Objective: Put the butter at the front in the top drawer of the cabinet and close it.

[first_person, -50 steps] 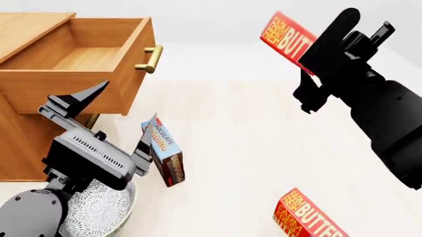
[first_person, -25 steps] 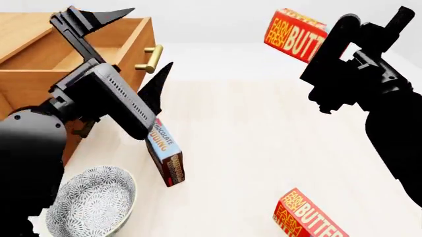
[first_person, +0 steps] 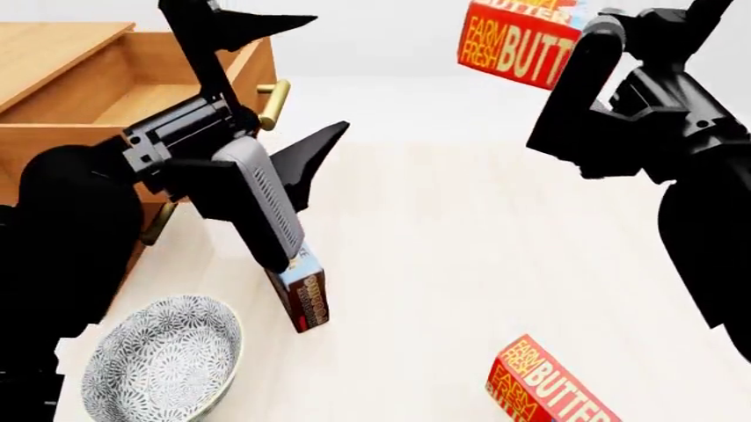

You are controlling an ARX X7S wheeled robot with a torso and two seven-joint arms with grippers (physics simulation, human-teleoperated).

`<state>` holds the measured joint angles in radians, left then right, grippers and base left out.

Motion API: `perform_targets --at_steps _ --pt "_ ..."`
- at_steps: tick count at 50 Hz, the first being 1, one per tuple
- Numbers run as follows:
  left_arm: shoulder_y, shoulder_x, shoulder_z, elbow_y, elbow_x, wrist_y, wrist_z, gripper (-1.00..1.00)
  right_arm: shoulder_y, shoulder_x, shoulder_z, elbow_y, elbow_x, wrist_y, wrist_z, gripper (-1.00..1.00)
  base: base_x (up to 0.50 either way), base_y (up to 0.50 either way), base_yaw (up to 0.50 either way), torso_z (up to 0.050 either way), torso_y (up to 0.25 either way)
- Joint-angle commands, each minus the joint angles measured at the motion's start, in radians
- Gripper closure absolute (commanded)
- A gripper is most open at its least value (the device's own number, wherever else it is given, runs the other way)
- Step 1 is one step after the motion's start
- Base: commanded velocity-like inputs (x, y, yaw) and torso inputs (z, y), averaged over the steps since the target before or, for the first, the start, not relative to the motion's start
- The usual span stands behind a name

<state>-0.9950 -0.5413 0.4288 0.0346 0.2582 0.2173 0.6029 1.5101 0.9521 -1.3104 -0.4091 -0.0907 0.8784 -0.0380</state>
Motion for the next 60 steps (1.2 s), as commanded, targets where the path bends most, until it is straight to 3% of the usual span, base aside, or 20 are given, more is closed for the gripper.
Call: perform_targets --at_steps 1,13,60 --pt "-0.029 0.009 0.05 -0.062 0.019 0.111 -0.005 -1.0 0.055 -0.004 0.021 -0.015 -0.122 -0.051 0.02 1.0 0.0 0.0 0.0 0.0 0.0" --pt "-0.028 0.021 0.064 -0.116 0.035 0.177 -0.049 -1.0 0.037 0.011 0.02 -0.054 -0.109 -0.054 0.011 1.0 0.0 0.0 0.0 0.001 0.002" --pt "-0.054 0.038 0.095 -0.128 0.009 0.135 -0.009 -1.0 0.023 0.016 -0.015 -0.104 -0.189 -0.044 0.023 1.0 0.0 0.0 0.0 0.0 0.001"
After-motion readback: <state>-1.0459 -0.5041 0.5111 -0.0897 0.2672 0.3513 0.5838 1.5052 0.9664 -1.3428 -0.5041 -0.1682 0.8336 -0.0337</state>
